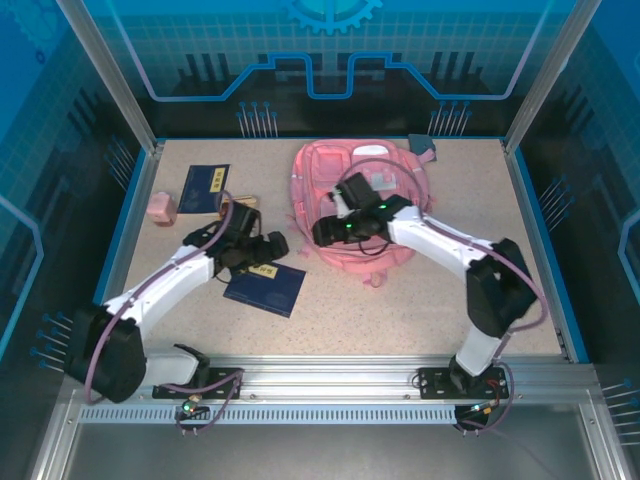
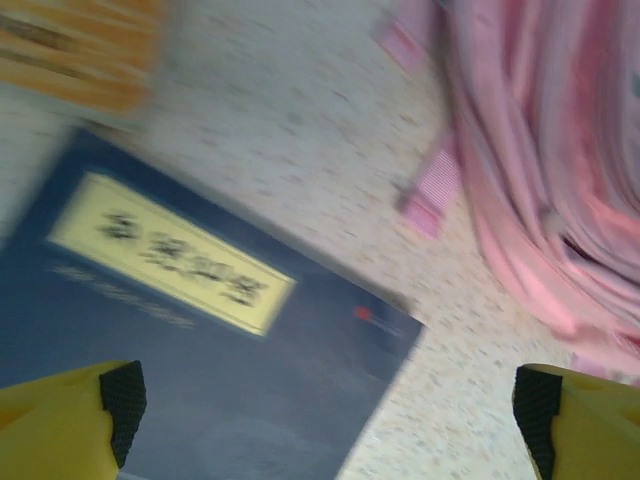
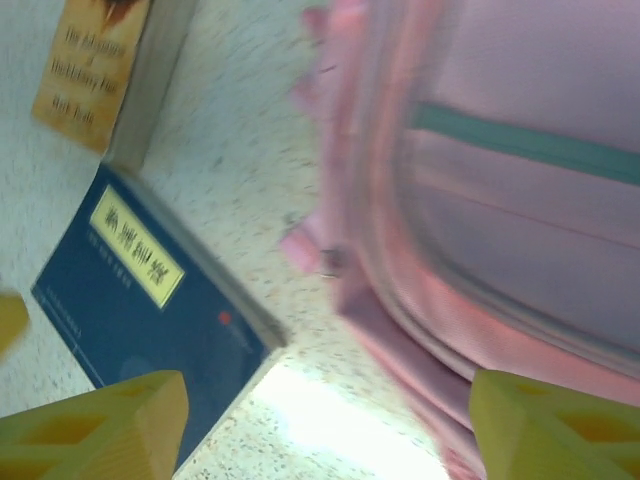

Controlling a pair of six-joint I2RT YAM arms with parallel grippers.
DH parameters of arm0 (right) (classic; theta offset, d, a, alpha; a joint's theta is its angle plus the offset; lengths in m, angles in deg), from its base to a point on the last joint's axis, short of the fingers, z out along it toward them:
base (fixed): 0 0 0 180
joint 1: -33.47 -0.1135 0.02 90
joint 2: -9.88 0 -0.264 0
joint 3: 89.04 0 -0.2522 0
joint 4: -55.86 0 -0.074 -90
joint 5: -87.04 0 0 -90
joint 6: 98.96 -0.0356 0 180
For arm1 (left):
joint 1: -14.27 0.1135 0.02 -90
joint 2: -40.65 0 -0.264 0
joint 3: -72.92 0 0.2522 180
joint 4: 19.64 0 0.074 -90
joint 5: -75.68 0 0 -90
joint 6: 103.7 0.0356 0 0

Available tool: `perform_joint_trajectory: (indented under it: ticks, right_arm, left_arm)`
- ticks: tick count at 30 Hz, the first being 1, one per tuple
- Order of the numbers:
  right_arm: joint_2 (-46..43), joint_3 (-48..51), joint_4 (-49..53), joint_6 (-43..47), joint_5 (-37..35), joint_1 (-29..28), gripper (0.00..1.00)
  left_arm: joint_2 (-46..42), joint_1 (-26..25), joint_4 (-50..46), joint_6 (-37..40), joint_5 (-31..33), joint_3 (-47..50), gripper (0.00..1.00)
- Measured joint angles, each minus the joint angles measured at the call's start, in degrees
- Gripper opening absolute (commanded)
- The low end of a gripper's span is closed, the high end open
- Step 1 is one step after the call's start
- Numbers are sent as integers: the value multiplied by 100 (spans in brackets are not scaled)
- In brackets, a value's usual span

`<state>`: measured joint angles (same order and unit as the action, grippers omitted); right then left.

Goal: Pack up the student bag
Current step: Rotate the book at the bottom-center of the table.

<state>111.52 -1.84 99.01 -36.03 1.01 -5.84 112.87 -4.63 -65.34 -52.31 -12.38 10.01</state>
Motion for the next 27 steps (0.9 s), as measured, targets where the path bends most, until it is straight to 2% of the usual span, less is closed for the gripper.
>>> perform_joint_trajectory:
  ticks: [7,14,22,27]
  right_arm:
    - [1631,-1504,509,560,-83,-848,59]
    - [2835,-2743,1263,811,-695,-1309,58]
    - [3178,-3123,1864,758,-1473,-1515,58]
    - [2920,-2712,1952,472,-1534,-1493,58]
  left_arm:
    - [-708,894,-341,-44,173,603,98]
    - [-887,1040,-498,-214,170,922,94]
    - [-973,1056,-509,-538,103,1268,88]
    - [-999,1054,-485,-741,-188,1416,84]
